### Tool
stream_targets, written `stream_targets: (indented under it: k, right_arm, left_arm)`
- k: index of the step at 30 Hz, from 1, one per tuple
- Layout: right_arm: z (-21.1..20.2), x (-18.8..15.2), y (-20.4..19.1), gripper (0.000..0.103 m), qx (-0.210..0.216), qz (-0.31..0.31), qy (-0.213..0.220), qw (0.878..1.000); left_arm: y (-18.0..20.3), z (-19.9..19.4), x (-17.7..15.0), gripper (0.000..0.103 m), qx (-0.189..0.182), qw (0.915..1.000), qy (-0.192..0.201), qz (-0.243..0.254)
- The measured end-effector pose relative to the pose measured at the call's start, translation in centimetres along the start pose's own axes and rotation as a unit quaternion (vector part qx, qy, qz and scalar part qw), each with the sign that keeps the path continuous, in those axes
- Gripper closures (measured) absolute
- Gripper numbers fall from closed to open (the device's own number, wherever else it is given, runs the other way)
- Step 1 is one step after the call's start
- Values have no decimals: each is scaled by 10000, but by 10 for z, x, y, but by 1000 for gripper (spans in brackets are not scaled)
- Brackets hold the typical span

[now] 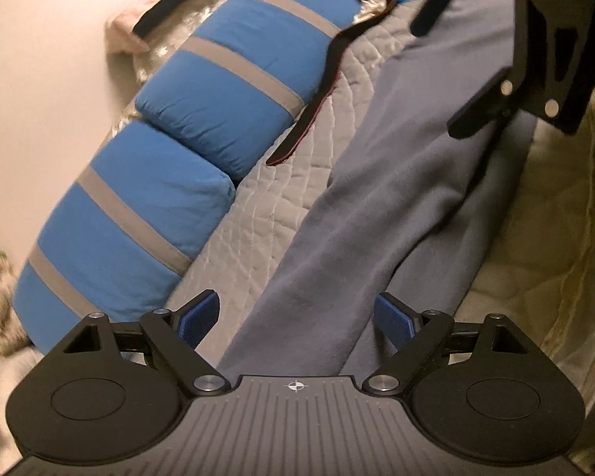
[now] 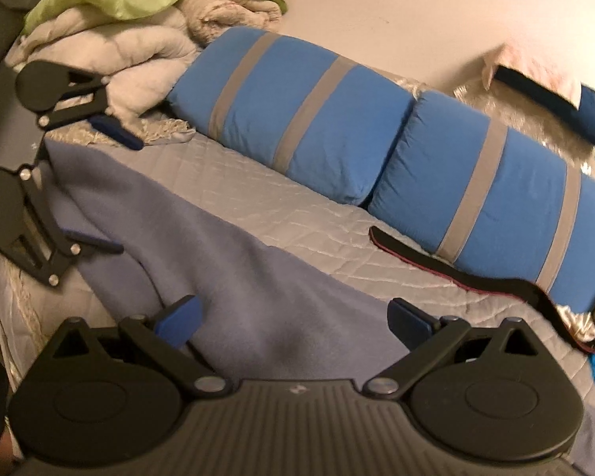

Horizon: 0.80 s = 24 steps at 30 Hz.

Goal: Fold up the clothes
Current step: 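Grasp the sweatpants leg edge with the left gripper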

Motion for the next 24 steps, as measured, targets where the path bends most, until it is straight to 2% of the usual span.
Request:
stream_targets:
  k: [5, 8, 14, 15, 17, 19, 20, 24]
  right_arm:
    - [-2, 1, -1, 0, 67, -12, 30, 10000]
    - [0, 1, 0, 0, 35, 6, -28, 10000]
    - [-1, 1, 0, 0, 103, -4, -18, 9999]
    - [-1, 0, -2, 0, 148, -65, 7, 9999]
    - [-3, -1, -7, 0, 240, -194, 59, 9995]
    - [-5, -3, -13, 0, 275, -389, 105, 9988]
    - [-6, -3, -16, 0, 275, -512, 142, 9982]
    - [-6, -8, -30, 0, 152, -1057, 249, 9940]
  left_arm:
    - [12, 6, 1, 17, 215, 9984, -120, 516]
    - [22, 9, 1, 17, 147, 9963, -121, 843]
    - [26, 23, 9, 18, 193, 9941, -108, 1062]
    - [26, 23, 11, 22, 164, 9945, -116, 1029]
    - [26, 23, 14, 42, 81, 9950, -142, 981]
    - [26, 21, 16, 96, 18, 9948, -146, 1005]
    - [27, 19, 16, 100, 5, 9945, -130, 1042]
    - [23, 3, 16, 100, 43, 9951, 69, 981]
Point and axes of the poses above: each gripper's, at about its wrist camera, not at the fingertips, and z roughly the way its jaws point, y to its right, x to its top, the point moved 3 cm from there along z, roughly the way its jaws point, and after that the axes turned 7 degrees about -x, right-handed, at the moved point
